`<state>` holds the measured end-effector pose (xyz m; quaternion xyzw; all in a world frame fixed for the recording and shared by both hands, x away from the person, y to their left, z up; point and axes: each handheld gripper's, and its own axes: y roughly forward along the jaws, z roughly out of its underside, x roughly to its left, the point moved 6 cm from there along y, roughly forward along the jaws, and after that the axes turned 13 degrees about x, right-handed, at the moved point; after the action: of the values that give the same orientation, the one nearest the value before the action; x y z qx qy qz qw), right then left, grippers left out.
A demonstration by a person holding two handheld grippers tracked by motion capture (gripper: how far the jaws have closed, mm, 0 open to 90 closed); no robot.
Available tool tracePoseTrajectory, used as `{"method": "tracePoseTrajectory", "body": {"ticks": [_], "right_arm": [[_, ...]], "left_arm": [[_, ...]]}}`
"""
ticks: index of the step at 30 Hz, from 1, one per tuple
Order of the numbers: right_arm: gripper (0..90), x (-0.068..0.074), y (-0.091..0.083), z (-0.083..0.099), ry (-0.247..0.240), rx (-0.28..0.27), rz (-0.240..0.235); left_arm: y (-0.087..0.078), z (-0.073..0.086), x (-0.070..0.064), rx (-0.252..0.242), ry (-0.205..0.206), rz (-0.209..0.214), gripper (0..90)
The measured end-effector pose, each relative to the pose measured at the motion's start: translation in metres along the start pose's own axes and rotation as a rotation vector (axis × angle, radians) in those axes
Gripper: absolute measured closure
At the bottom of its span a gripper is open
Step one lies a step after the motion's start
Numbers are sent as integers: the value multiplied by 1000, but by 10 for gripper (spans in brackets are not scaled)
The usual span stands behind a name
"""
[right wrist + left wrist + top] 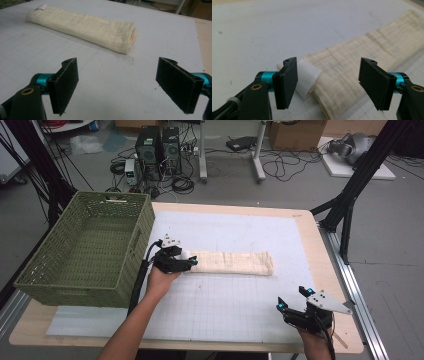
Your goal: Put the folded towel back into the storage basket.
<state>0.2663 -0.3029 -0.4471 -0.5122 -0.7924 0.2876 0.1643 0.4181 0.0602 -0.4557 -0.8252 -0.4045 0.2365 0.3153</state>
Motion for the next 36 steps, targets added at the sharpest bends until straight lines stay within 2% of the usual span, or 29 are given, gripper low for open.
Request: {"method": "tracePoseTrajectory", "body": {"ticks": [2, 6, 7, 10, 15, 20, 22, 23, 25, 27, 28, 29, 31, 36], "right_arm": [[170, -1, 0, 0, 5, 1, 2], [170, -2, 0, 1, 6, 2, 4], [170, -2, 0, 1, 6, 2, 5], [170, -2, 0, 1, 5, 3, 5], [172, -1, 1, 1, 5, 4, 5], [172, -1, 1, 1, 6, 6, 2], [172, -1, 0, 1, 6, 8, 4], [173, -1, 1, 2, 4, 9, 3], [173, -1, 0, 2, 5, 9, 2], [173, -2, 0, 2, 8, 8, 3], [173, -2, 0, 3, 9, 10, 4], [173, -3, 0, 3, 12, 11, 1], [173, -3, 0, 3, 15, 12, 2], [175, -3, 0, 3, 7, 11, 4]], "left_arm": [[9, 5, 3, 38, 5, -25, 339], [16, 7, 2, 60, 12, -37, 358], [19, 9, 1, 78, 26, -44, 363], [24, 11, -1, 93, 39, -58, 381], [26, 14, -4, 129, 52, -72, 506], [25, 15, -10, 128, 97, -52, 718], [25, 15, -13, 124, 116, -52, 743], [25, 15, -14, 122, 122, -52, 783], [24, 15, -14, 122, 133, -53, 794], [21, 16, -15, 119, 142, -36, 807], [20, 17, -16, 97, 128, -23, 809], [15, 21, -15, 72, 97, 11, 810], [14, 24, -15, 71, 97, 14, 810], [6, 30, -18, 64, 124, 27, 811]]}}
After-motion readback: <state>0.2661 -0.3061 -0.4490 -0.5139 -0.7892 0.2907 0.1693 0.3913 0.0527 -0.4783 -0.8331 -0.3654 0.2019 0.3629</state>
